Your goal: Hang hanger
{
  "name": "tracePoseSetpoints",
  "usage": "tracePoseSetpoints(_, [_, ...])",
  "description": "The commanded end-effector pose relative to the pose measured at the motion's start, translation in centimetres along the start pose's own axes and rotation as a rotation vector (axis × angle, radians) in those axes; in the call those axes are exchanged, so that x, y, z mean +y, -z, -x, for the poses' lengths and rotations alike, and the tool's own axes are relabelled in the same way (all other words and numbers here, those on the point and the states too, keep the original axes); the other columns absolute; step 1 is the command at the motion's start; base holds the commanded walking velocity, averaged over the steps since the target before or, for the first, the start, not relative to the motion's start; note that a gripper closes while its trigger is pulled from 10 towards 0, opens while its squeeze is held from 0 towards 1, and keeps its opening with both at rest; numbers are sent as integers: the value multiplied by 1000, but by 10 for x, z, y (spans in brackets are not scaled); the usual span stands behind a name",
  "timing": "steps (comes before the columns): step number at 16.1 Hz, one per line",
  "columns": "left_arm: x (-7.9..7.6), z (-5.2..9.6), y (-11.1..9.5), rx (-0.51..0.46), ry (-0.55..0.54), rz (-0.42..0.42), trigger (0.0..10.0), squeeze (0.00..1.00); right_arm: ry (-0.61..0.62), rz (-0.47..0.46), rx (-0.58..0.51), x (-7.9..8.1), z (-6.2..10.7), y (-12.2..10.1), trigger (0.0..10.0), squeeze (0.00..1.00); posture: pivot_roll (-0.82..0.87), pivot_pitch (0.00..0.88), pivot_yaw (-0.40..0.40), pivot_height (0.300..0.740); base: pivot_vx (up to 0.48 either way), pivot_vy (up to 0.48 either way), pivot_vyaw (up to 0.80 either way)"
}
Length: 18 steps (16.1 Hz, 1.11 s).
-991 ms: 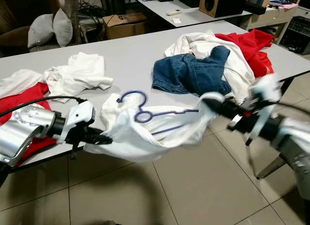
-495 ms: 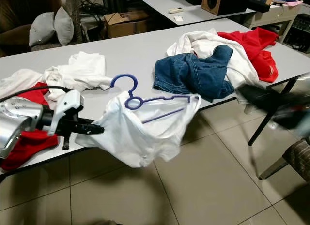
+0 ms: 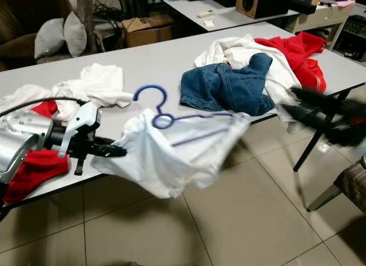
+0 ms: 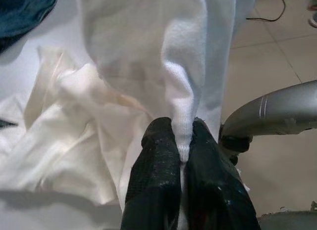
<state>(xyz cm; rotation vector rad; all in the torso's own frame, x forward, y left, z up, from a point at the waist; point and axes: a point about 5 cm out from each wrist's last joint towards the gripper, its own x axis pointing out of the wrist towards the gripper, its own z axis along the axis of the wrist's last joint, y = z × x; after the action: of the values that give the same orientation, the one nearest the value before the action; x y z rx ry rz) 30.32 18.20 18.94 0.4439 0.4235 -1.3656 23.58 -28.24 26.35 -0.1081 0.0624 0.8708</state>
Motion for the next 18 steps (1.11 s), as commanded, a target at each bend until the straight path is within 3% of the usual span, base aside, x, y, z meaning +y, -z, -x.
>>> tracePoseSetpoints(1, [-1,-3,-17,-8,34,-67,0,0,-95,73,39,7,-10,-7,10000,16,-99,0,79,740,0,0,0])
tracePoseSetpoints(3, [-5,-15,-28,19,101,-138,0,0,-255,161,139,11,-28,-3,10000,0,-97,0,70,740,0,0,0])
tracePoseSetpoints(5, [-8,-26,-34,58,142,-180,0,0,-328,205,132,9,-44,-9,10000,0,-86,0,55,740,0,0,0])
tracePoseSetpoints(8, [-5,-36,-37,107,139,-213,0,0,-561,165,188,22,-56,-5,10000,0,-74,0,40,740,0,0,0])
tracePoseSetpoints(13, [-2,-40,-38,145,135,-225,0,0,-608,131,214,21,-62,-2,9804,0,-65,0,27,740,0,0,0])
tracePoseSetpoints(14, [-2,-41,-40,140,136,-236,0,0,-598,138,230,19,-64,0,5882,0,-69,0,30,740,0,0,0])
tracePoseSetpoints(15, [-3,-42,-45,145,137,-268,0,0,-586,150,238,18,-69,4,4706,0,-69,0,30,740,0,0,0])
tracePoseSetpoints(16, [-5,-43,-49,147,143,-282,0,0,-593,158,254,20,-71,7,2706,0,-67,0,29,740,0,0,0])
tracePoseSetpoints(18, [-6,-44,-51,149,149,-291,0,0,-614,167,284,23,-73,13,2784,0,-62,0,27,740,0,0,0])
